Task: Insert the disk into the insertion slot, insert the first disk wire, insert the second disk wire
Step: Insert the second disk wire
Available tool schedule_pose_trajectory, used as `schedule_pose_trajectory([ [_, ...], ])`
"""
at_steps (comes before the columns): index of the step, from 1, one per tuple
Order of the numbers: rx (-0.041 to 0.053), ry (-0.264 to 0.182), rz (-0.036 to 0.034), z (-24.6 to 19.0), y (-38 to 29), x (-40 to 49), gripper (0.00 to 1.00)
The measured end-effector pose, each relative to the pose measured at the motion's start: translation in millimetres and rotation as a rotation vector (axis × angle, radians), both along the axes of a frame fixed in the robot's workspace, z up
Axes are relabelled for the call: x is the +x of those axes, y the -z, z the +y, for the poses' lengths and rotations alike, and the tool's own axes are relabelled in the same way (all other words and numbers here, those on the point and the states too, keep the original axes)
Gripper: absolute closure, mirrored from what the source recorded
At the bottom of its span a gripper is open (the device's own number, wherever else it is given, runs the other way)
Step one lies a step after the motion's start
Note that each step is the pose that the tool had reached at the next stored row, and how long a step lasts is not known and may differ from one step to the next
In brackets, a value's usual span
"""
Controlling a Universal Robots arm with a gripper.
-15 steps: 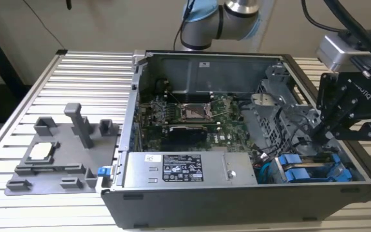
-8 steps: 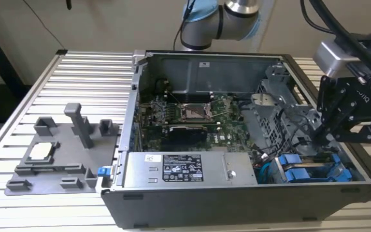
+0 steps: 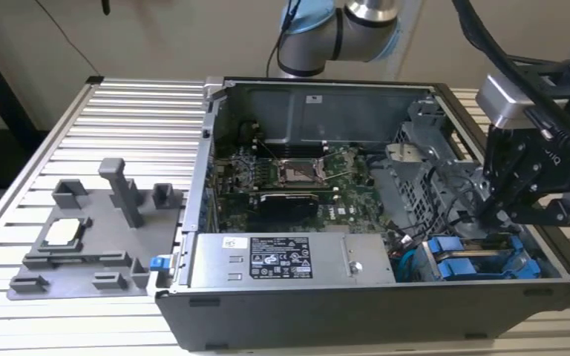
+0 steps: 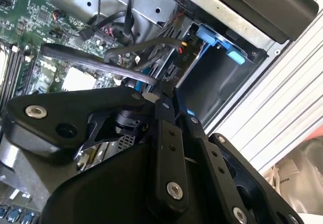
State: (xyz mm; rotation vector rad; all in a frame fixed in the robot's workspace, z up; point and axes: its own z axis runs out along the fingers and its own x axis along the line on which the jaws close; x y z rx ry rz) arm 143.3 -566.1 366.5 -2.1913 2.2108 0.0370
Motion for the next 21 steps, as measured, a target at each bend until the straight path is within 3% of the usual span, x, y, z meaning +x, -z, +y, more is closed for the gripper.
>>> schedule_pose_trajectory([
  [10,0.0002,0.000,0.0000,-0.4,12.0,1.9,0.84],
  [21,0.0001,0.000,0.0000,-1.4,18.3,4.8,0.84],
])
